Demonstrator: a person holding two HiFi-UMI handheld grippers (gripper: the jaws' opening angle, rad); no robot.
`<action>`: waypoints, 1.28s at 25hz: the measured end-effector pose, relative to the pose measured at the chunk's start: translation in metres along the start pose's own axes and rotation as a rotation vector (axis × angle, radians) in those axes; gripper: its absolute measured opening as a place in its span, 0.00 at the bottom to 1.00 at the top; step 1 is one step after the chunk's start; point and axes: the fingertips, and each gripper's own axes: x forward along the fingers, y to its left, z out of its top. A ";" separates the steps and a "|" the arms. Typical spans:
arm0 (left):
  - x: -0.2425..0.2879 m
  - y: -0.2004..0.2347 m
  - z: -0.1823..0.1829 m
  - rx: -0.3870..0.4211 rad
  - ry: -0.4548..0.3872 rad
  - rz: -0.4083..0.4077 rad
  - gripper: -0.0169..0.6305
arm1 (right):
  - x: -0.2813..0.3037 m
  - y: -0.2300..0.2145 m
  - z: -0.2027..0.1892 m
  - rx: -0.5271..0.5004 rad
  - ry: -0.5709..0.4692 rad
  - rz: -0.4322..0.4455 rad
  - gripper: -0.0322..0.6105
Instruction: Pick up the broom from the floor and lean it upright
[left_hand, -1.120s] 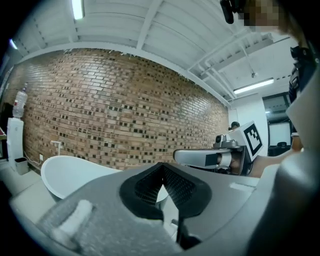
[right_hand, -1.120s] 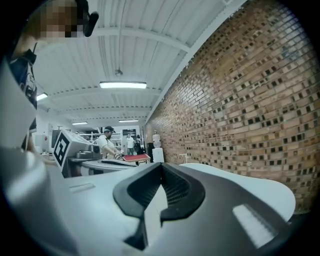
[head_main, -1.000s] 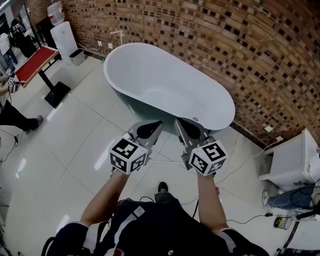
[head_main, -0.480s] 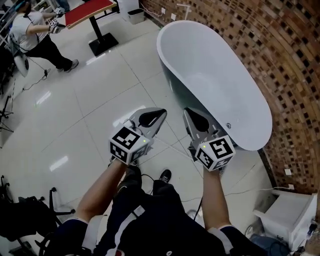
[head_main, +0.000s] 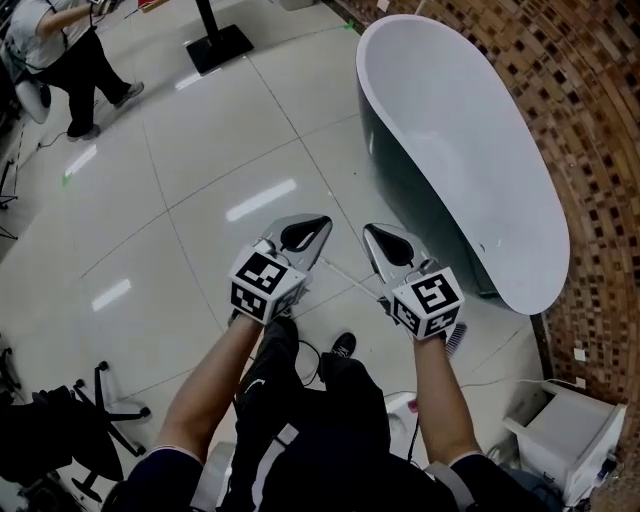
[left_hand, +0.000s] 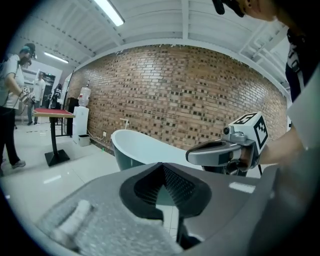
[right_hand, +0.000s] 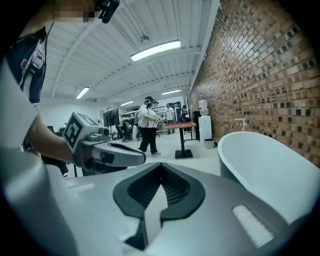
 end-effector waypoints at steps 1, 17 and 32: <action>0.004 0.014 -0.014 -0.003 0.015 -0.004 0.03 | 0.017 -0.002 -0.013 -0.001 0.024 -0.005 0.05; 0.109 0.149 -0.318 -0.122 0.175 -0.016 0.03 | 0.205 -0.042 -0.336 -0.061 0.345 0.118 0.07; 0.182 0.194 -0.539 -0.097 0.291 -0.027 0.03 | 0.289 -0.072 -0.587 -0.060 0.488 0.192 0.14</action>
